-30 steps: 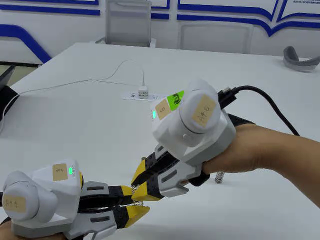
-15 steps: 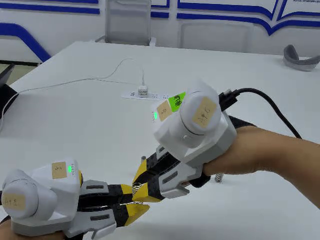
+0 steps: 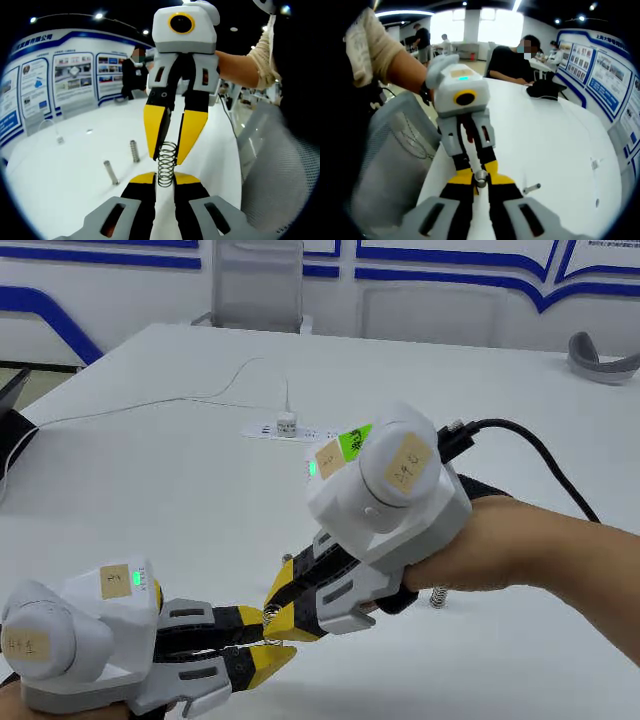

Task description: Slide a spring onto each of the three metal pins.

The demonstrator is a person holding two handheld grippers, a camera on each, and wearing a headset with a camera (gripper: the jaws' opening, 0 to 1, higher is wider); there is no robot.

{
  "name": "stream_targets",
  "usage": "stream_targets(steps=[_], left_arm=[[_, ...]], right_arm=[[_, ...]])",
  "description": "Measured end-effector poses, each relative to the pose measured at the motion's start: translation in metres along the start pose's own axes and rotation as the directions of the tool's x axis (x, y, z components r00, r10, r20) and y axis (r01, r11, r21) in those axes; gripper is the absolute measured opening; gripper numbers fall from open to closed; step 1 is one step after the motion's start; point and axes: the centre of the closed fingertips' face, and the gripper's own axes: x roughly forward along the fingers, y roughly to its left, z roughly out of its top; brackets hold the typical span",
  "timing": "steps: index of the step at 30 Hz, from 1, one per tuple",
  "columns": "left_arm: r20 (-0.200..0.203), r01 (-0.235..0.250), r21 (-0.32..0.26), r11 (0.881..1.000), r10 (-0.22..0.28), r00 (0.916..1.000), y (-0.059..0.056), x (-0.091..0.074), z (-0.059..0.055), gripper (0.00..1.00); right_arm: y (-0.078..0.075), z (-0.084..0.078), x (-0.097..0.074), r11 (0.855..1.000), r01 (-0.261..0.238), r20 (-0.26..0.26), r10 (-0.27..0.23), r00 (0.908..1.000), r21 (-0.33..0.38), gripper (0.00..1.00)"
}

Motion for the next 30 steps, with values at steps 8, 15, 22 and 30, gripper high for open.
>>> stream_targets(steps=[8,15,22,30], left_arm=[[0.007,-0.031,-0.021,0.999,0.031,0.9995,0.008,-0.006,-0.001,0.22],[0.009,-0.054,-0.037,0.998,0.055,0.9985,0.014,-0.01,-0.003,0.3],[0.01,-0.07,-0.05,0.996,0.071,0.9974,0.017,-0.012,-0.006,0.37],[0.009,-0.092,-0.065,0.994,0.093,0.9956,0.022,-0.015,-0.008,0.44]], right_arm=[[-0.003,0.002,0.0,1.0,0.002,0.003,-0.002,1.0,0.007,0.12],[-0.011,0.004,-0.004,1.0,0.021,0.01,-0.022,0.9997,0.023,0.12],[-0.022,0.003,-0.01,0.998,0.052,0.012,-0.052,0.9986,0.038,0.12],[-0.043,0.002,-0.019,0.991,0.11,0.021,-0.111,0.9936,0.072,0.12]])
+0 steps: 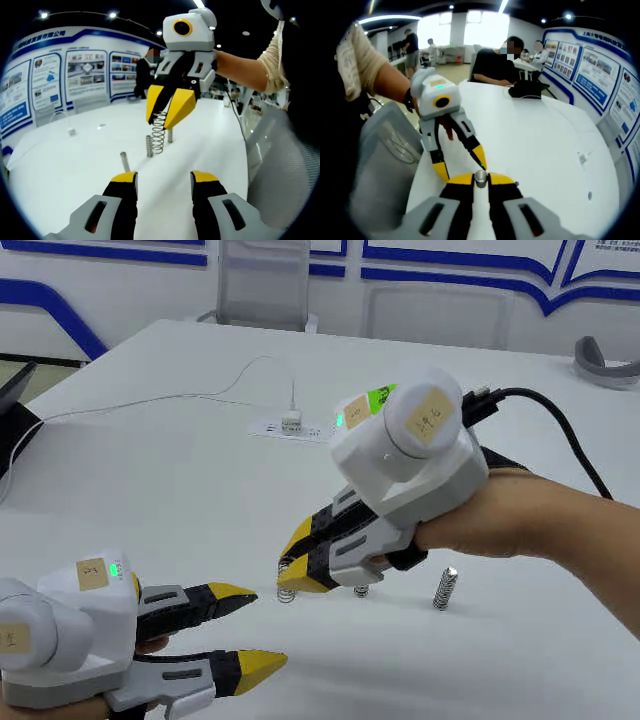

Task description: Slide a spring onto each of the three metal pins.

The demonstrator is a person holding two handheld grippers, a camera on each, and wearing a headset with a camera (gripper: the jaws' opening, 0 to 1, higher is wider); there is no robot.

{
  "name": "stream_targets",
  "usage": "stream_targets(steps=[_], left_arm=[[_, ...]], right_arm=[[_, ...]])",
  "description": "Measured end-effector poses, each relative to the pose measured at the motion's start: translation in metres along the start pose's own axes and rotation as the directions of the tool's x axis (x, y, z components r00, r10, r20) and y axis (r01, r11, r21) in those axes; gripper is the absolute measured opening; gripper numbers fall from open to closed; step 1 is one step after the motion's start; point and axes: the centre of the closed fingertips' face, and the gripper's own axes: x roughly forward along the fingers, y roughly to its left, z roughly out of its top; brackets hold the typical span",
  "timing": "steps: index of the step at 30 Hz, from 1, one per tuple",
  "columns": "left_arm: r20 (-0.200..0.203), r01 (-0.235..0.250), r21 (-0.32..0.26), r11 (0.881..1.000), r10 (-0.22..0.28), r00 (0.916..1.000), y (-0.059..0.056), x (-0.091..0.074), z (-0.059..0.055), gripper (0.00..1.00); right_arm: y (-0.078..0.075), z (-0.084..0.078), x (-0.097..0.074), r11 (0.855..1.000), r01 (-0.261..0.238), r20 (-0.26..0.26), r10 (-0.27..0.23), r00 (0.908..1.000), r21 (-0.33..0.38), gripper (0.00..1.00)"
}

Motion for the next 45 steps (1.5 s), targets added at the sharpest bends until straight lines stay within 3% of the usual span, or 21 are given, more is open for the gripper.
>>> stream_targets(steps=[11,21,45], left_arm=[[0.0,-0.021,-0.012,1.0,0.021,0.9998,0.004,0.0,-0.001,0.52],[-0.006,-0.03,-0.022,0.999,0.03,0.9995,0.005,-0.001,-0.004,0.56],[-0.01,-0.035,-0.03,0.999,0.035,0.9994,0.006,-0.002,-0.006,0.58]], right_arm=[[-0.039,-0.004,0.0,0.993,0.1,0.007,-0.1,0.9949,0.063,0.12],[-0.061,-0.009,0.009,0.982,0.143,0.007,-0.145,0.9895,0.123,0.12],[-0.067,-0.029,0.033,0.974,0.136,-0.039,-0.131,0.9905,0.182,0.12]])
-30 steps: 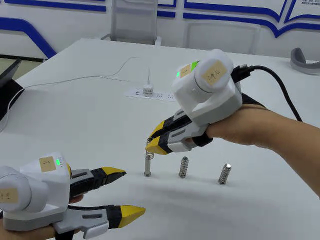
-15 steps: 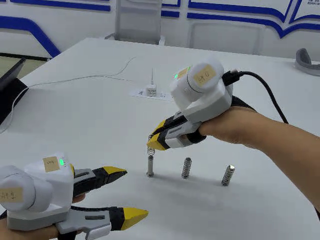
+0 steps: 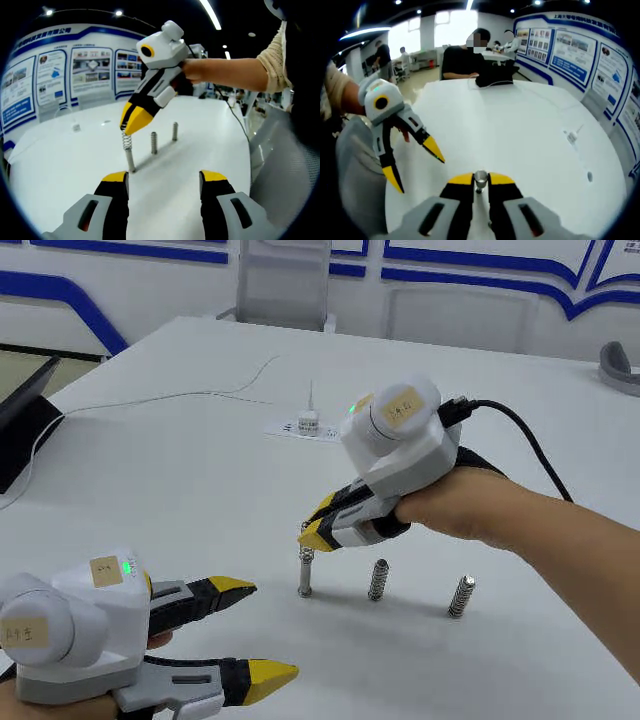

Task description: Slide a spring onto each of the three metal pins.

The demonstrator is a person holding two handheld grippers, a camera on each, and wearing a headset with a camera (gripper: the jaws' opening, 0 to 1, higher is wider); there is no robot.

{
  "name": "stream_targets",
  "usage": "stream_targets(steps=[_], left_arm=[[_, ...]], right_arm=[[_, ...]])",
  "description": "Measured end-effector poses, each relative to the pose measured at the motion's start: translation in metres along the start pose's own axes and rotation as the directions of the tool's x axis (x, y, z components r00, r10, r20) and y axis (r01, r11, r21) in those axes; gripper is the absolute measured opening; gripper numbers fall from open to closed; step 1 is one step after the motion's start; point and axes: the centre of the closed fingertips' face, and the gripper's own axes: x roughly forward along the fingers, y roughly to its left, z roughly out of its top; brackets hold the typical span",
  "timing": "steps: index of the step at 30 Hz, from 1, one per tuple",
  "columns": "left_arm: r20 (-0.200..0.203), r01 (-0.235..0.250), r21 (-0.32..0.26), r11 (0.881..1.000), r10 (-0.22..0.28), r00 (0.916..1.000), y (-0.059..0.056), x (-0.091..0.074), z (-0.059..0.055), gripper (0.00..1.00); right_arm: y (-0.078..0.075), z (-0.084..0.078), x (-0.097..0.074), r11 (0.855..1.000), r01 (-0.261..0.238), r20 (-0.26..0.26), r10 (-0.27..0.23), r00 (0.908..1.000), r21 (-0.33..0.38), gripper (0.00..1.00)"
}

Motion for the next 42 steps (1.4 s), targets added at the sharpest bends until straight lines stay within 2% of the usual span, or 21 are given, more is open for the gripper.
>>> stream_targets(steps=[22,42], left_arm=[[-0.006,0.001,-0.002,1.0,-0.001,1.0,0.001,-0.001,-0.002,0.57],[-0.009,-0.006,-0.005,1.0,0.006,0.9999,0.003,-0.002,-0.003,0.57]], right_arm=[[-0.003,-0.022,0.025,0.999,0.013,-0.037,-0.012,0.9993,0.034,0.12],[-0.003,-0.039,0.041,0.999,0.027,-0.07,-0.024,0.9973,0.042,0.12]])
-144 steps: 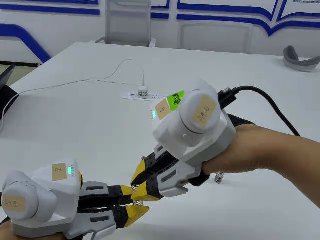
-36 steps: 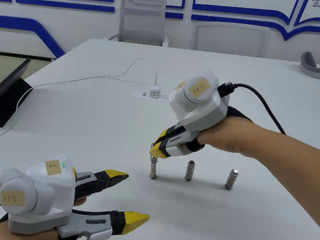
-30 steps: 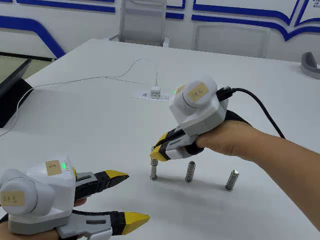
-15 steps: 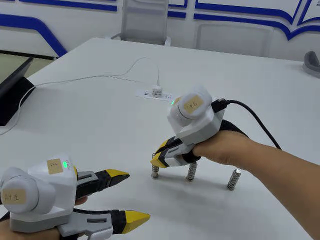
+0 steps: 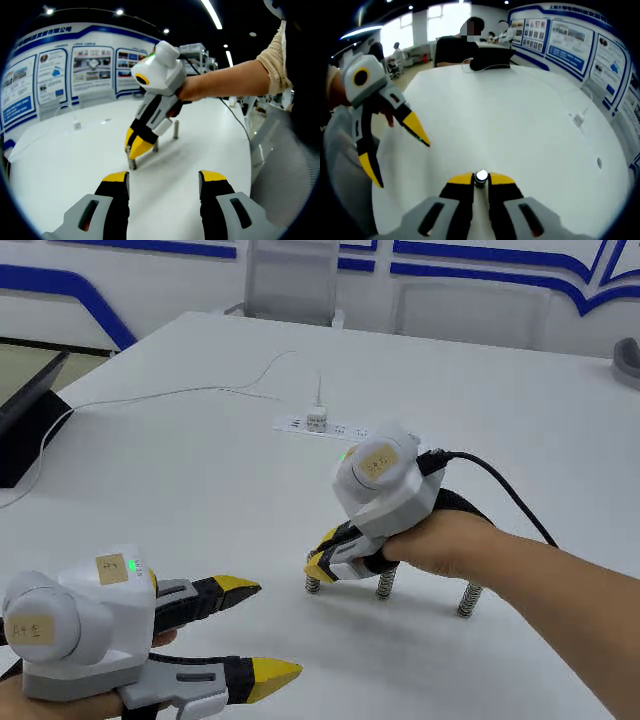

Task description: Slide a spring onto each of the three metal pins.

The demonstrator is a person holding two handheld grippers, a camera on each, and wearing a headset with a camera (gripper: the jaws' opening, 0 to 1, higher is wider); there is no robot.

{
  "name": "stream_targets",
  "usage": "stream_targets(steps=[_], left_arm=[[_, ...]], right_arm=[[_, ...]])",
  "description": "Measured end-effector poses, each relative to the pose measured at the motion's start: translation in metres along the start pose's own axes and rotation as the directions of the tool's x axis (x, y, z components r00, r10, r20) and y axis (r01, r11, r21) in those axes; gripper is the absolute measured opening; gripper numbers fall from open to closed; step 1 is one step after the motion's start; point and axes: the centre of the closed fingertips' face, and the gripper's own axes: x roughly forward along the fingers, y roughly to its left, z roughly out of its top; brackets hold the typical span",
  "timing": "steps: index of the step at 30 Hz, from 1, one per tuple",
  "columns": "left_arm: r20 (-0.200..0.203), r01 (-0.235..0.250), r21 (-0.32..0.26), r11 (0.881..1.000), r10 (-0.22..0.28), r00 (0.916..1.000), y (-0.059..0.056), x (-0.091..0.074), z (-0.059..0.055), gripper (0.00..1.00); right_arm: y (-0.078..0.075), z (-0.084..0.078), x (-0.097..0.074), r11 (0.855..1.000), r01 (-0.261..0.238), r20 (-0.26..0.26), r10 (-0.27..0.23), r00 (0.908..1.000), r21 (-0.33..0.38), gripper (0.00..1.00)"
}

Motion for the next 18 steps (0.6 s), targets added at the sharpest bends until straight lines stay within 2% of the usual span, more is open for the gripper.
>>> stream_targets(steps=[7,18], left_arm=[[0.0,-0.001,-0.001,1.0,0.001,1.0,0.0,0.0,0.0,0.57],[-0.001,0.001,0.0,1.0,-0.001,1.0,-0.001,0.003,0.001,0.57]], right_arm=[[-0.001,-0.002,0.0,1.0,0.002,0.0,-0.002,1.0,0.001,0.13],[-0.003,0.003,-0.017,1.0,0.025,0.034,-0.025,0.9991,-0.004,0.17]])
